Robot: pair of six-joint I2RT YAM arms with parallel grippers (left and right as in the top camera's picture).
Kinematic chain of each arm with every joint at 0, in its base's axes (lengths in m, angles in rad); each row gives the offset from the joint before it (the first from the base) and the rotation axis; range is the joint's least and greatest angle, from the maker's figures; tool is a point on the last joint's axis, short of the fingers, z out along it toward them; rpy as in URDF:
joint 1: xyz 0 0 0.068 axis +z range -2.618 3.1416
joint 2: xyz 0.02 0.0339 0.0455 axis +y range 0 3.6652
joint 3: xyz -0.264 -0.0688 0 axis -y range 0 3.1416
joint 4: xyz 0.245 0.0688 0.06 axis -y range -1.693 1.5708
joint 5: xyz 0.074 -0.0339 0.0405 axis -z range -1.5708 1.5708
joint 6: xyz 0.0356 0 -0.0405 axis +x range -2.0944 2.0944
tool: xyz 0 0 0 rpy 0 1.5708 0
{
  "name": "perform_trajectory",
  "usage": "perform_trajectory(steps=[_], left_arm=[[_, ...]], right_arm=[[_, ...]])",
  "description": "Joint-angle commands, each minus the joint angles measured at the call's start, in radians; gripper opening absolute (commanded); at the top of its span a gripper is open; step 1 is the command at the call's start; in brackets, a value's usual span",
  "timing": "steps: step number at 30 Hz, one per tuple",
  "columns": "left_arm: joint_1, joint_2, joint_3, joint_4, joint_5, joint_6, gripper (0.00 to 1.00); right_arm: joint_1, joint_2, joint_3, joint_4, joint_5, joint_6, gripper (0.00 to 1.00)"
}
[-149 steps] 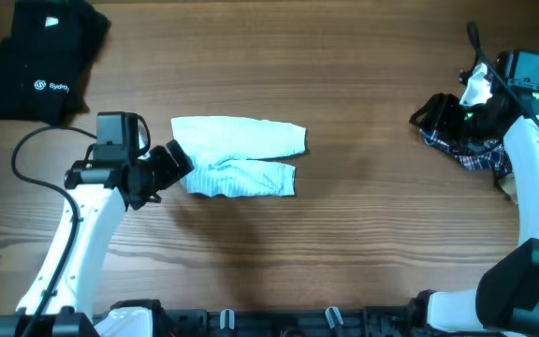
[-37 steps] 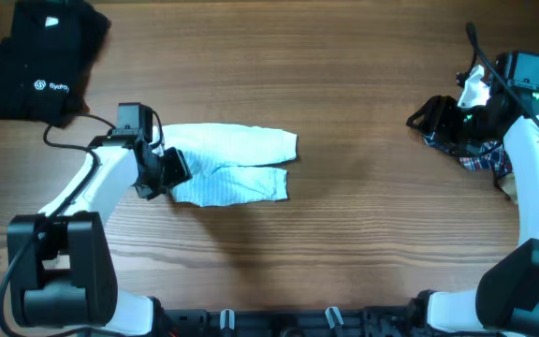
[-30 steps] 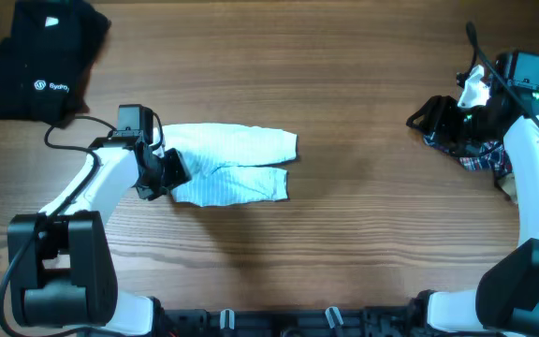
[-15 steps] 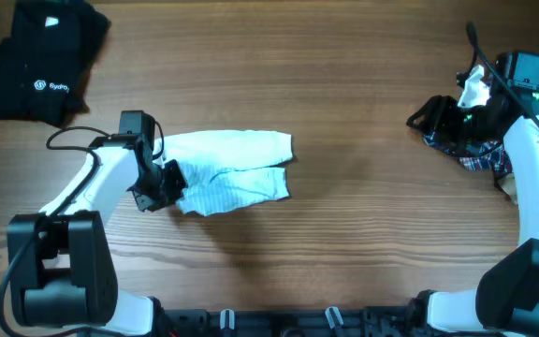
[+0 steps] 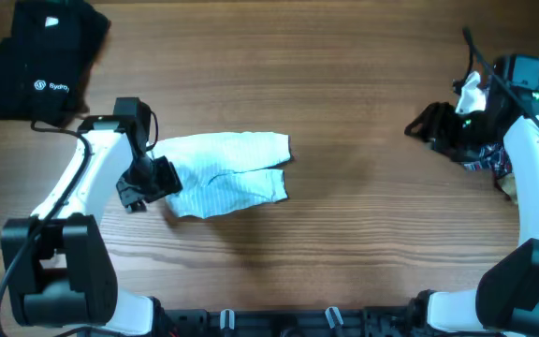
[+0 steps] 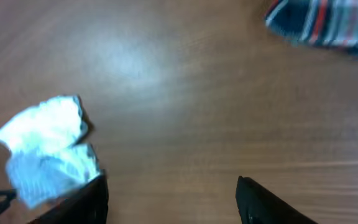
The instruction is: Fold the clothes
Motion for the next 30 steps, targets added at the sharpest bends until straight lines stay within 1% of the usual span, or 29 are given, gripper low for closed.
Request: perform_trajectory(steps=[1,2,4,5,8,11,16,18,21,23,27,30], left_arm=[[0.003,0.007,0.075,-0.088,-0.028,-0.021,0.67],[0.003,0.007,0.080,-0.103,-0.027,-0.030,0.67],[0.003,0.008,0.080,-0.126,-0.027,-0.048,0.67],[0.003,0.008,0.079,-0.146,-0.024,-0.048,0.67],[0.003,0.008,0.077,-0.192,-0.024,-0.048,0.67],[0.004,0.008,0.039,-0.181,-0.011,-0.048,0.68],[0.003,0.008,-0.018,-0.142,0.014,-0.052,0.69],[0.003,0.008,-0.022,-0.121,0.016,-0.052,0.69],[0.003,0.008,-0.022,-0.076,0.059,-0.051,0.68],[0.004,0.008,-0.022,-0.044,0.064,-0.051,0.66],[0.003,0.008,-0.023,-0.028,0.064,-0.051,0.62],[0.003,0.008,-0.027,-0.007,0.064,-0.052,0.61]], right_arm=[[0.019,-0.026,0.022,-0.116,-0.171,-0.154,0.65],[0.038,-0.026,0.022,-0.151,-0.194,-0.174,0.63],[0.097,-0.026,0.019,-0.210,-0.198,-0.191,0.62],[0.165,-0.026,0.019,-0.229,-0.198,-0.189,0.62],[0.308,-0.026,0.019,-0.196,-0.192,-0.134,0.63],[0.468,-0.023,0.019,-0.108,-0.129,-0.004,0.66],[0.636,0.010,0.019,-0.060,-0.118,0.061,0.66],[0.677,0.039,0.019,-0.026,-0.116,0.074,0.67],[0.715,0.092,0.019,0.022,-0.096,0.121,0.66],[0.734,0.143,0.017,0.034,0.005,0.180,0.66],[0.745,0.209,0.002,0.076,0.013,0.184,0.66],[0.747,0.253,0.002,0.122,0.013,0.184,0.66]])
